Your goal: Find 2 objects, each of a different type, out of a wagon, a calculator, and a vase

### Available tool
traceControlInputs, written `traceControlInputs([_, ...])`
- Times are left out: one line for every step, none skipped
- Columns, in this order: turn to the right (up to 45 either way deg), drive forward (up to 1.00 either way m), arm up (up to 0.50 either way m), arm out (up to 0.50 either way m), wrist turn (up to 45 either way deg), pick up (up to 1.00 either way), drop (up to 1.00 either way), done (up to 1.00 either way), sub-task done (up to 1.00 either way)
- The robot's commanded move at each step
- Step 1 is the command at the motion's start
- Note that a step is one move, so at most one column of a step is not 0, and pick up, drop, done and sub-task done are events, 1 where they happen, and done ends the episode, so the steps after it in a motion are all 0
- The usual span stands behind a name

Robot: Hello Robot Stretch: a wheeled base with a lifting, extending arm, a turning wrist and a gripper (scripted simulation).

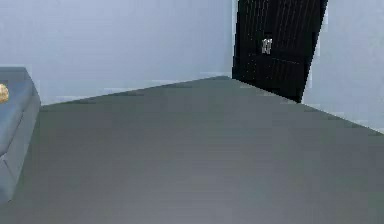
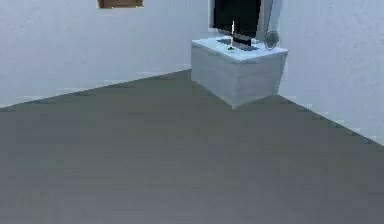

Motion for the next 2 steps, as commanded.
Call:
traceControlInputs([-45.0, 0.00, 0.00, 0.00, 0.0, 0.00, 0.00, 0.00, 0.00])
traceControlInputs([-45.0, 0.00, 0.00, 0.00, 0.0, 0.00, 0.00, 0.00, 0.00])
